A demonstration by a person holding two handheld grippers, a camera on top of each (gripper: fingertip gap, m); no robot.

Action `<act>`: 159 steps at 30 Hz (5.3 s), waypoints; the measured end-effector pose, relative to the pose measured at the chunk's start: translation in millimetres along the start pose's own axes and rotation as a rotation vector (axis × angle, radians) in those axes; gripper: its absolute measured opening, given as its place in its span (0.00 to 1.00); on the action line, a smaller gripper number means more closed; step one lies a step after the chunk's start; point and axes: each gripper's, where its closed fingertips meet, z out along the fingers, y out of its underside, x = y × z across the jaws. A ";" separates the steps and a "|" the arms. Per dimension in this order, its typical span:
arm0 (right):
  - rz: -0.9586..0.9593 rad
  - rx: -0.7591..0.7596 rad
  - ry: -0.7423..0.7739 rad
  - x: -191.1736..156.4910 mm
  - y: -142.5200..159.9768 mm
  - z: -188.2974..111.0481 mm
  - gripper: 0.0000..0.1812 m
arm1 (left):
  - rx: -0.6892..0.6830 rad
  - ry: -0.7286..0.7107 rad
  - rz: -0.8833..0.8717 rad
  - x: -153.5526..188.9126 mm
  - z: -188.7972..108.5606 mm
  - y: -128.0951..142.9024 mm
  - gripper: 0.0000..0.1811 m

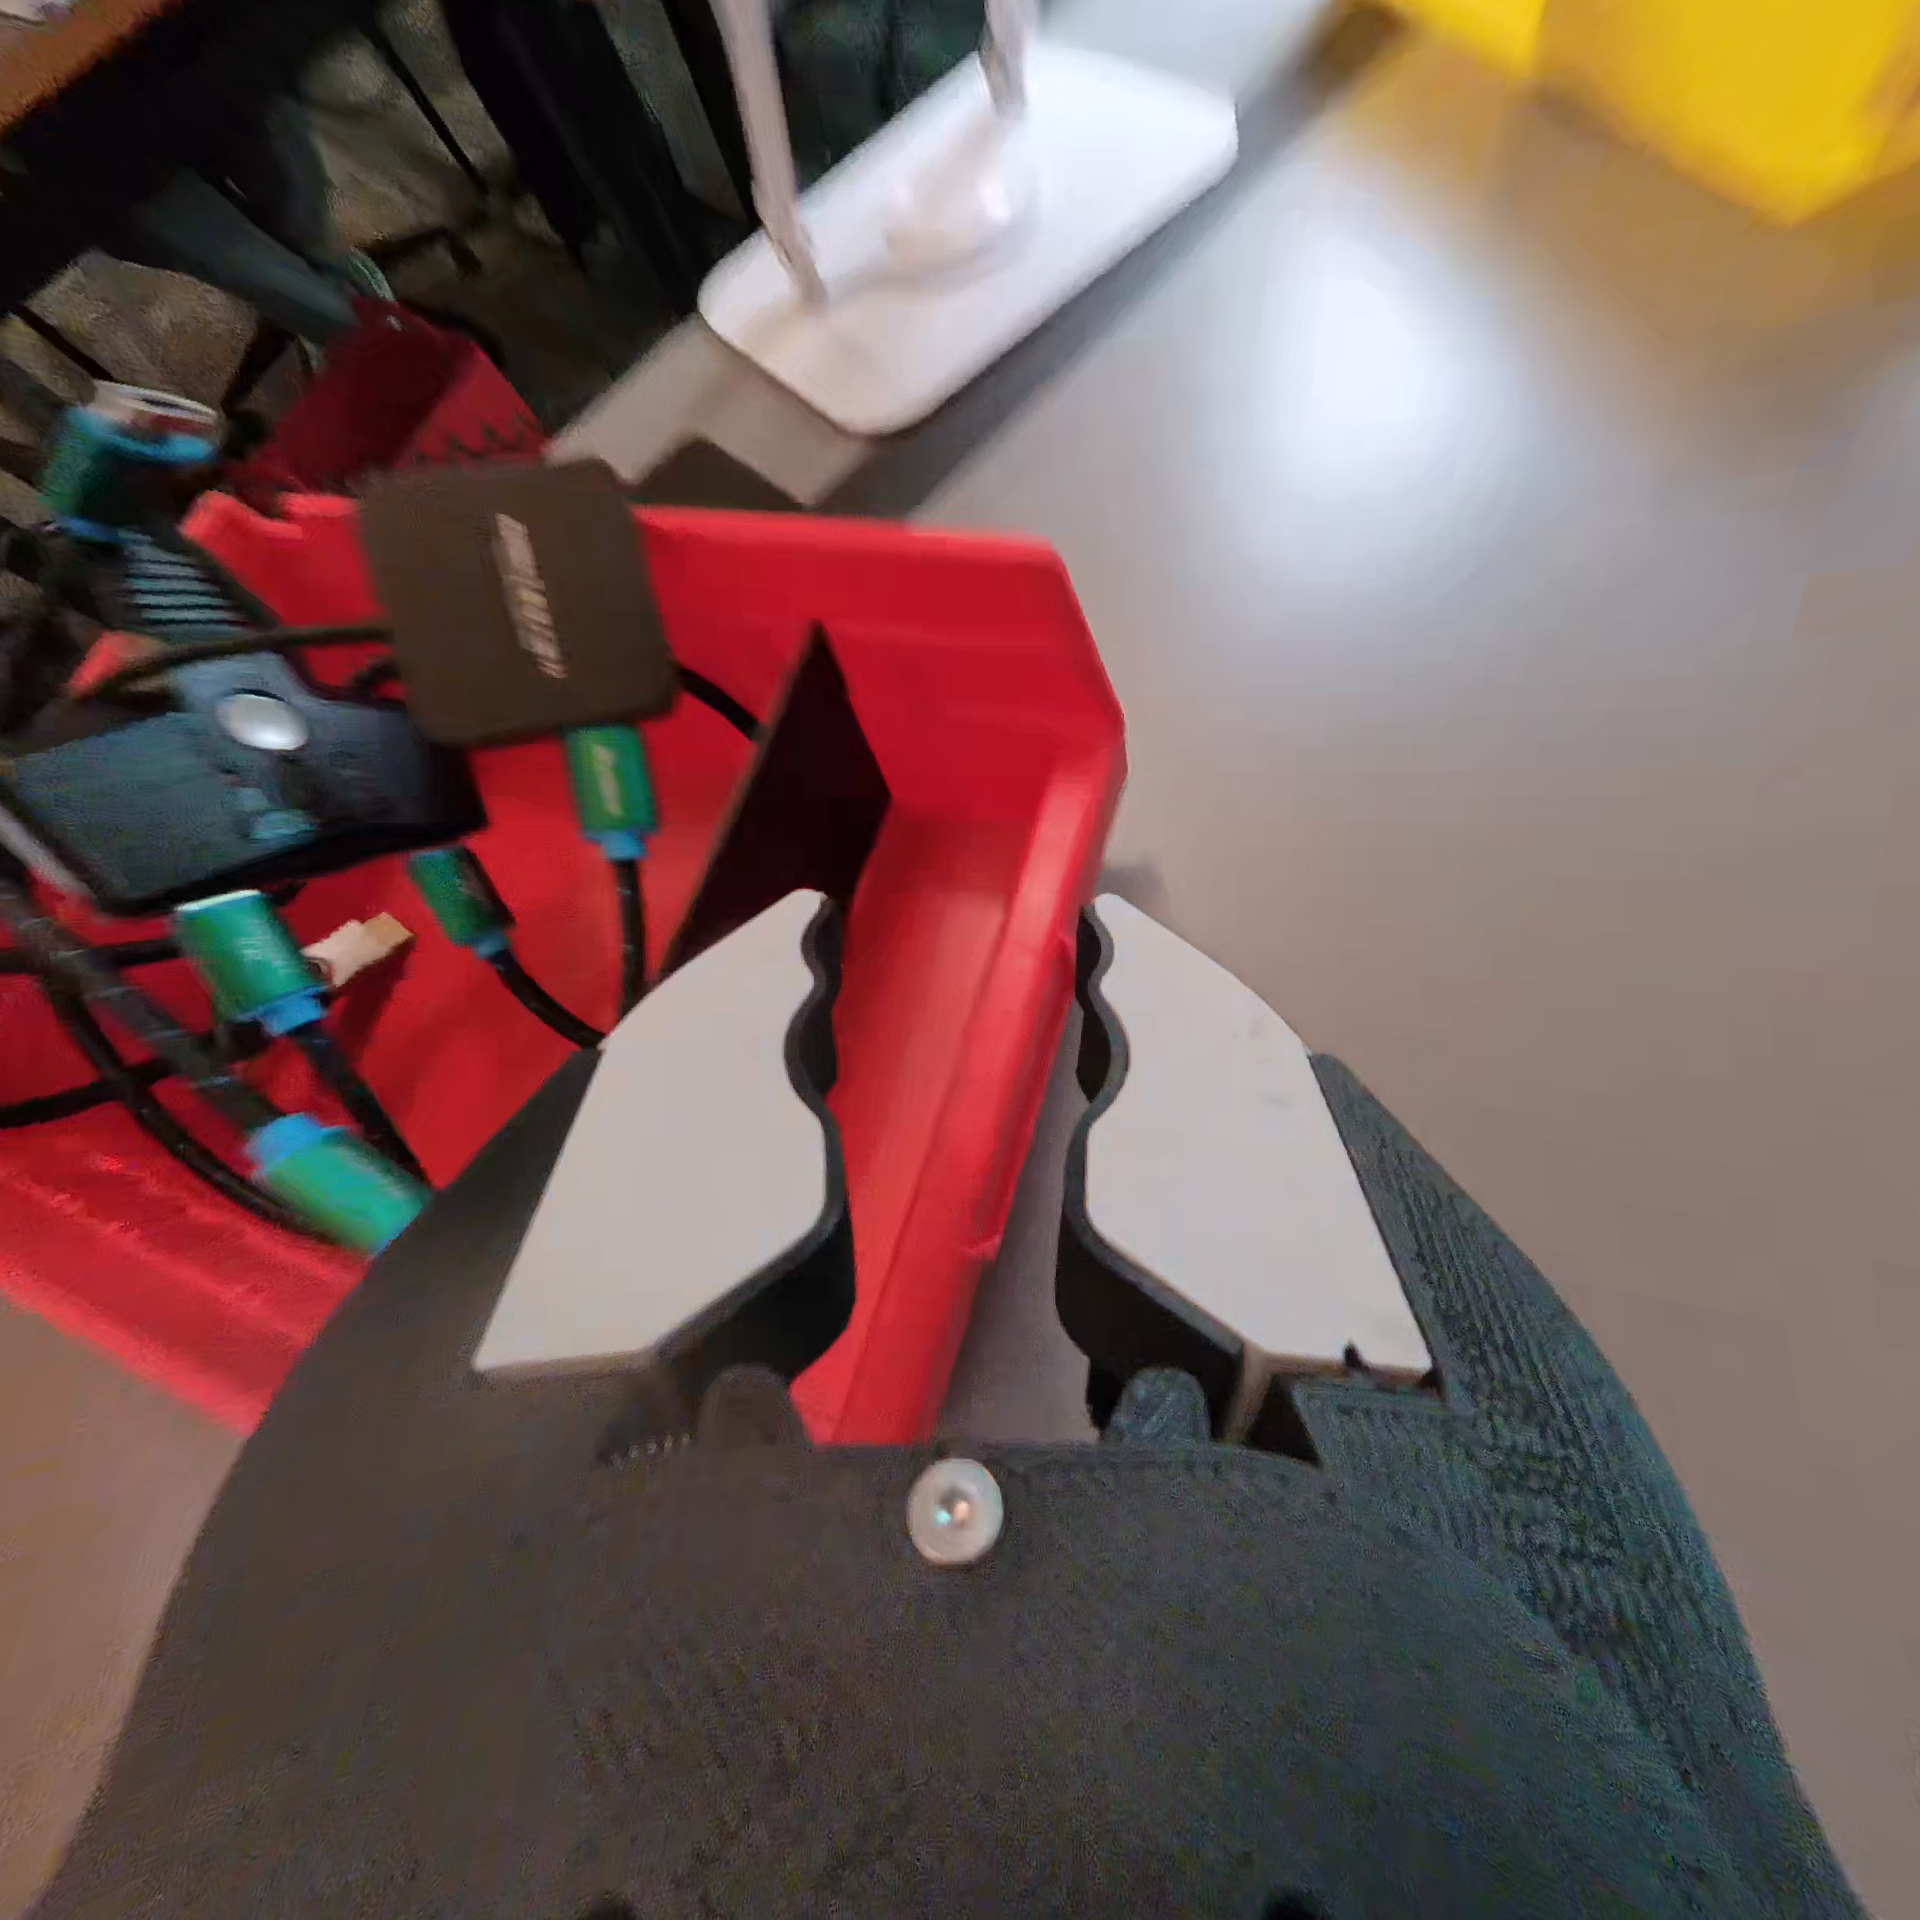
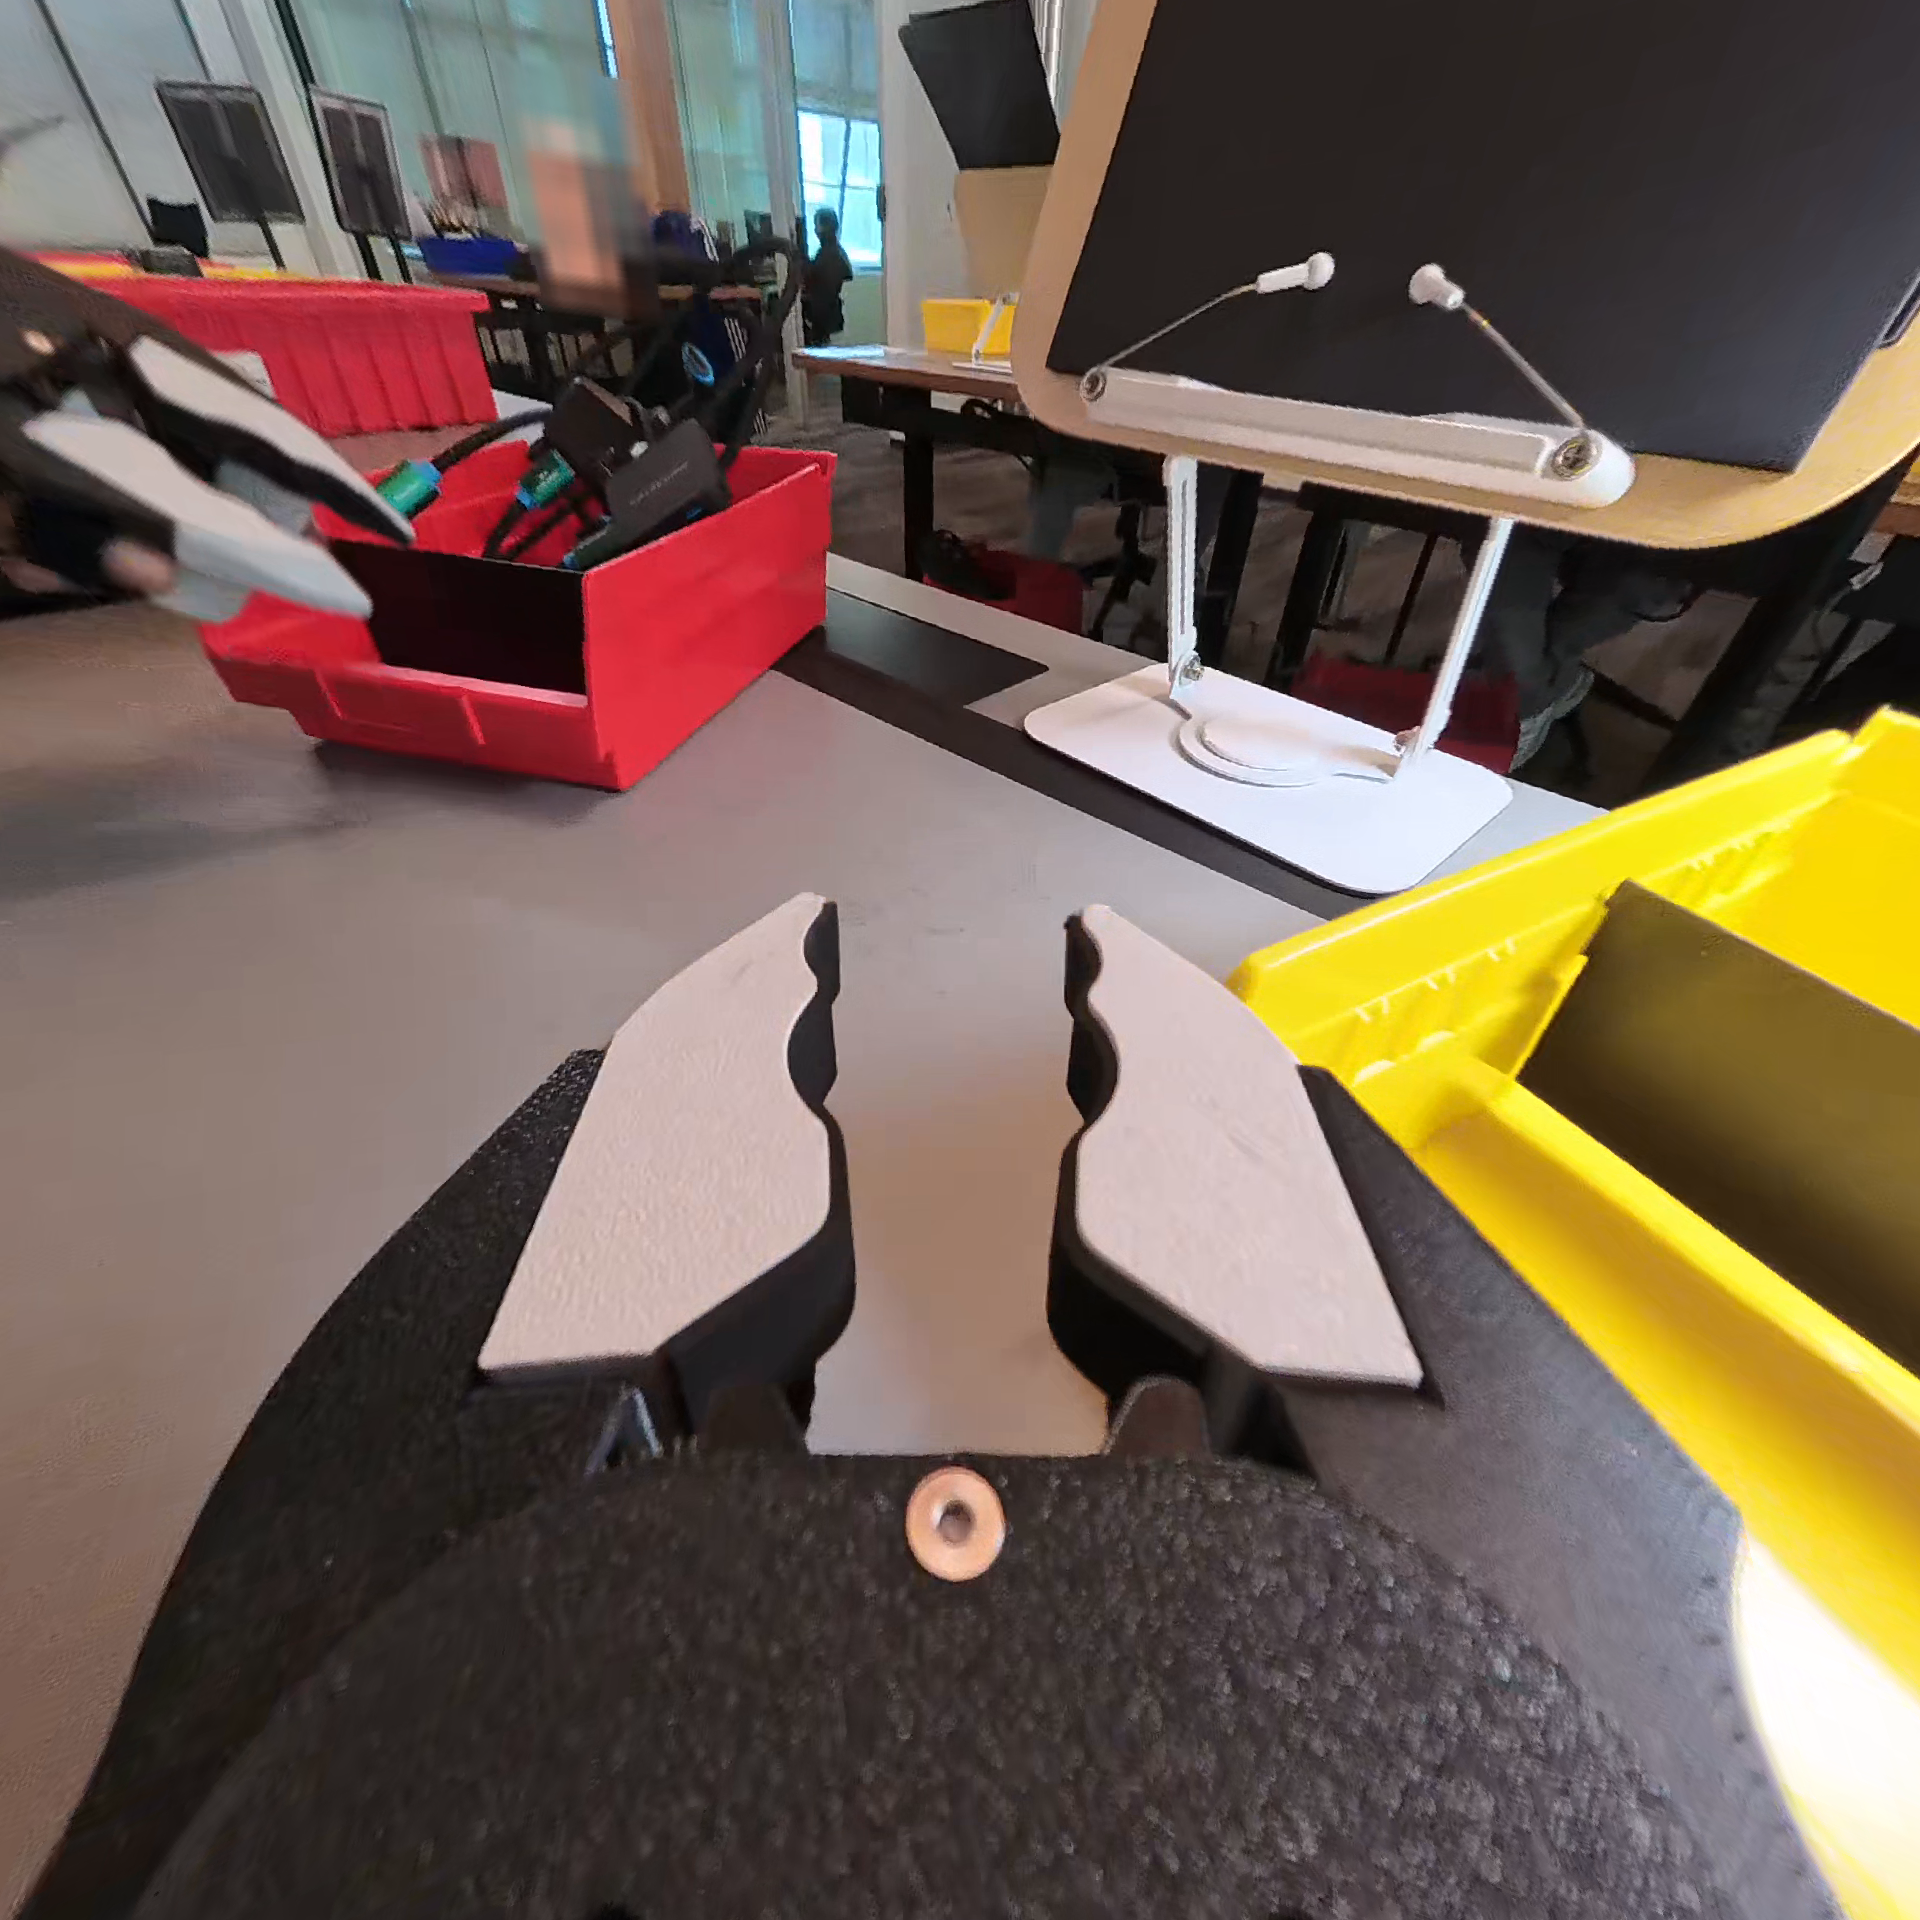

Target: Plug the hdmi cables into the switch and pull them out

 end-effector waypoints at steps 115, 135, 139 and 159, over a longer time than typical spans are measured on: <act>0.313 0.343 -0.685 -81.2 -162.8 -21.3 0.08 | 0.732 0.919 -0.289 202.4 -36.8 -244.2 0.08; 0.347 0.354 -0.741 -79.5 -159.4 -24.2 0.07 | 0.654 0.932 -0.266 204.5 -35.3 -236.9 0.08; 0.316 0.351 -0.763 -83.0 -158.0 -27.0 0.07 | 0.630 0.928 -0.222 206.9 -37.5 -234.5 0.08; 0.211 0.358 -0.759 -91.6 -155.8 -27.6 0.06 | 0.631 0.930 -0.185 209.3 -39.8 -233.7 0.08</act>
